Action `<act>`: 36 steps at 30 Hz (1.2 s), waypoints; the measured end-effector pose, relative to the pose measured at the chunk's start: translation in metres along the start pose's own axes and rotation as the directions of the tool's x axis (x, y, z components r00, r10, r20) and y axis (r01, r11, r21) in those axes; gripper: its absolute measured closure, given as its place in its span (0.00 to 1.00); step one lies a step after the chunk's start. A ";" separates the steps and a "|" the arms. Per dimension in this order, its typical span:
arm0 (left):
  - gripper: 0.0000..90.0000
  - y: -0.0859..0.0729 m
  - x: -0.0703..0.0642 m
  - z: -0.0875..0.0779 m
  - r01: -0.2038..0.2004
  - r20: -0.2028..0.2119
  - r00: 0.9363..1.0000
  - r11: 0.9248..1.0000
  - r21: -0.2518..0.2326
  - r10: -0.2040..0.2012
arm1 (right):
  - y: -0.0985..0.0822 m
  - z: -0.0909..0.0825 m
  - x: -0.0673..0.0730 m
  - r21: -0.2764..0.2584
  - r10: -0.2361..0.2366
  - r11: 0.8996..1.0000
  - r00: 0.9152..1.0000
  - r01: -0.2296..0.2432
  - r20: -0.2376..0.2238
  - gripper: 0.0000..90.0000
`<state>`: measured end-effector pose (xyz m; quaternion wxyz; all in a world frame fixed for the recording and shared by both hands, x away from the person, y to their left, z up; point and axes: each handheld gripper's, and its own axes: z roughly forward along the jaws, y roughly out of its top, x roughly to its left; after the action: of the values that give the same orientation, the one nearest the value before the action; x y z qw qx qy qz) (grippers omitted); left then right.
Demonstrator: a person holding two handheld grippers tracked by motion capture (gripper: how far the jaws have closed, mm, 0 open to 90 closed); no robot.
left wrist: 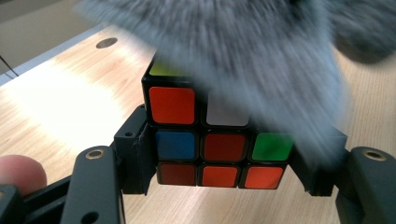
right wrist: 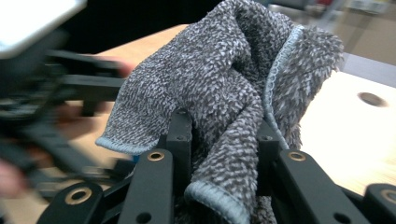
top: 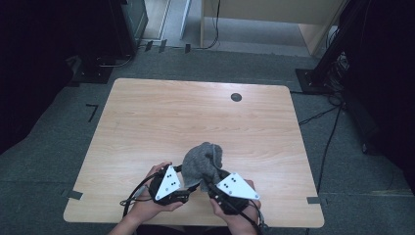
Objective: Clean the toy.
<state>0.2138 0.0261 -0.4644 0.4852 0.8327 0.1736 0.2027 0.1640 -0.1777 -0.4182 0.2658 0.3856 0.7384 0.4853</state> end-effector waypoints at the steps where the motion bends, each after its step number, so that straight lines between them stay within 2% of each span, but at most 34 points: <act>1: 0.38 0.001 -0.002 0.000 -0.008 -0.008 1.000 1.000 0.002 0.008 | 0.000 0.002 0.003 0.008 -0.005 1.000 1.000 0.005 -0.006 0.76; 3: 0.38 0.001 -0.002 0.000 -0.016 -0.009 1.000 1.000 0.005 0.016 | -0.002 0.005 0.003 0.011 -0.001 1.000 1.000 0.001 0.000 0.75; 4: 0.38 0.000 -0.002 -0.001 -0.012 -0.005 1.000 1.000 -0.003 0.012 | -0.003 0.005 -0.002 0.017 0.017 1.000 1.000 -0.017 0.006 0.76; 6: 0.38 0.001 0.000 -0.003 -0.003 -0.006 1.000 1.000 -0.014 0.003 | -0.004 0.004 -0.012 0.027 0.030 0.999 0.998 -0.031 0.064 0.76; 7: 0.38 0.001 0.002 -0.004 0.001 -0.004 1.000 1.000 -0.014 -0.001 | -0.005 0.003 -0.019 0.032 0.051 0.998 0.995 -0.054 0.090 0.76; 8: 0.38 0.001 0.003 -0.004 0.005 -0.006 1.000 1.000 -0.014 -0.005 | -0.005 0.001 -0.023 0.033 0.071 0.997 0.993 -0.075 0.096 0.76; 10: 0.38 0.001 0.003 -0.002 0.010 -0.014 1.000 1.000 -0.006 -0.010 | -0.004 -0.003 -0.025 0.015 0.086 0.996 0.992 -0.087 0.091 0.76; 13: 0.38 0.000 0.000 0.001 -0.001 -0.009 1.000 1.000 0.009 0.001 | 0.002 -0.007 -0.012 -0.007 0.028 1.000 0.999 -0.027 0.035 0.76; 16: 0.38 0.003 -0.005 -0.002 -0.016 0.009 1.000 1.000 -0.017 0.016 | 0.004 -0.001 0.002 0.012 -0.006 1.000 1.000 0.006 0.002 0.76; 17: 0.38 0.004 -0.006 -0.002 -0.027 0.002 1.000 1.000 -0.013 0.027 | 0.003 0.001 0.004 0.017 -0.020 1.000 1.000 0.020 0.004 0.76; 18: 0.38 0.003 -0.006 -0.003 -0.032 0.008 0.999 0.999 -0.018 0.032 | 0.003 0.001 0.004 0.015 -0.021 1.000 1.000 0.021 0.006 0.76; 20: 0.38 0.003 -0.004 -0.004 -0.026 0.026 0.999 0.999 -0.030 0.026 | 0.002 0.000 -0.005 0.016 0.007 1.000 1.000 -0.007 0.012 0.76; 23: 0.38 0.004 -0.001 -0.006 -0.009 0.009 1.000 0.999 -0.042 0.009 | -0.001 -0.003 -0.024 0.030 0.064 0.997 0.995 -0.067 0.078 0.77; 25: 0.38 0.003 0.002 -0.006 0.004 -0.004 1.000 0.999 -0.038 -0.004 | -0.001 -0.006 -0.027 0.025 0.078 0.996 0.993 -0.080 0.084 0.77; 27: 0.38 0.001 0.004 -0.005 0.006 -0.013 1.000 1.000 -0.018 -0.007 | 0.000 -0.007 -0.024 0.009 0.072 0.997 0.996 -0.073 0.056 0.77; 29: 0.38 0.001 0.003 -0.003 0.004 -0.011 1.000 1.000 -0.010 -0.004 | 0.003 -0.006 -0.012 0.003 0.037 0.999 0.999 -0.037 0.014 0.77; 31: 0.38 0.002 -0.001 -0.003 -0.005 0.009 1.000 1.000 -0.013 0.005 | 0.004 -0.004 -0.001 0.007 0.012 1.000 1.000 -0.011 -0.022 0.77; 33: 0.38 0.003 -0.004 -0.003 -0.020 0.010 1.000 1.000 -0.003 0.020 | 0.003 0.000 0.006 0.019 -0.006 1.000 0.999 0.007 -0.037 0.77; 35: 0.38 0.003 -0.003 -0.004 -0.016 0.018 1.000 1.000 -0.003 0.016 | 0.002 0.001 0.001 0.021 0.012 1.000 0.999 -0.011 -0.039 0.77; 36: 0.38 0.003 -0.002 -0.004 -0.012 0.018 1.000 1.000 -0.007 0.012 | 0.001 0.000 -0.004 0.024 0.022 0.999 1.000 -0.021 -0.022 0.77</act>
<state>0.2102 0.0270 -0.4601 0.4885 0.8338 0.1634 0.1987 0.1668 -0.1804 -0.4175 0.2479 0.3912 0.7427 0.4837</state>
